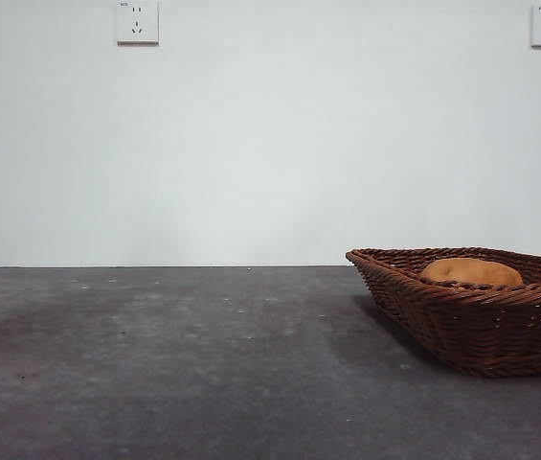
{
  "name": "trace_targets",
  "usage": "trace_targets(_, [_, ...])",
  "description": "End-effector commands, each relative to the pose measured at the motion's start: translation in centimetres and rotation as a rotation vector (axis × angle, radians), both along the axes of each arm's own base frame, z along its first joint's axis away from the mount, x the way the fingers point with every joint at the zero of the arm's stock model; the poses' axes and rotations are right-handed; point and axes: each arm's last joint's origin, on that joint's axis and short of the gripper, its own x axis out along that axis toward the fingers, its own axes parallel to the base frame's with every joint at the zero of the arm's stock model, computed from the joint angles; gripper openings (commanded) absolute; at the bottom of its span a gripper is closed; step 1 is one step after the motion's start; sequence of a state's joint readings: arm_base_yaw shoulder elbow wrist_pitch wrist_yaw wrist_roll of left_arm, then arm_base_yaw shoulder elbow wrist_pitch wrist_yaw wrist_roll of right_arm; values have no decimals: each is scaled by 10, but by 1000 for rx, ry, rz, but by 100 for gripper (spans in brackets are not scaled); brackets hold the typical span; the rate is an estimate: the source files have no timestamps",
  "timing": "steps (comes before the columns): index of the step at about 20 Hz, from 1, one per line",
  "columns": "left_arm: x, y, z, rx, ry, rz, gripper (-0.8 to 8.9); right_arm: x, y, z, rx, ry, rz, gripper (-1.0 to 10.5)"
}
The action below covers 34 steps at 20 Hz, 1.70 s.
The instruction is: Help me put the vegetables on the table into the basket
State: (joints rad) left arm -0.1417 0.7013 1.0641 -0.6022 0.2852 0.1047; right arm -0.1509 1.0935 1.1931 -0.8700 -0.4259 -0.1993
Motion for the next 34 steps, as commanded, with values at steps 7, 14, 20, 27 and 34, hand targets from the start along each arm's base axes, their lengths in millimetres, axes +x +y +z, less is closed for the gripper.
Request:
trace_targets(7, [-47, 24, -44, 150, -380, 278, -3, 1, 0, 0, -4, -4, 3, 2])
trace_targets(14, [-30, 26, -169, 20, -234, 289, -3, 1, 0, 0, -4, -5, 4, 2])
trace_targets(20, [-21, 25, -238, -43, -110, 294, -2, 1, 0, 0, -4, -4, 4, 2])
trace_targets(27, [-20, 27, -244, -37, -59, 341, -2, 1, -1, 0, -17, -3, -10, 2])
trace_targets(34, [-18, 27, -247, -33, -24, 342, -2, 1, -1, 0, -17, -3, -10, 2])
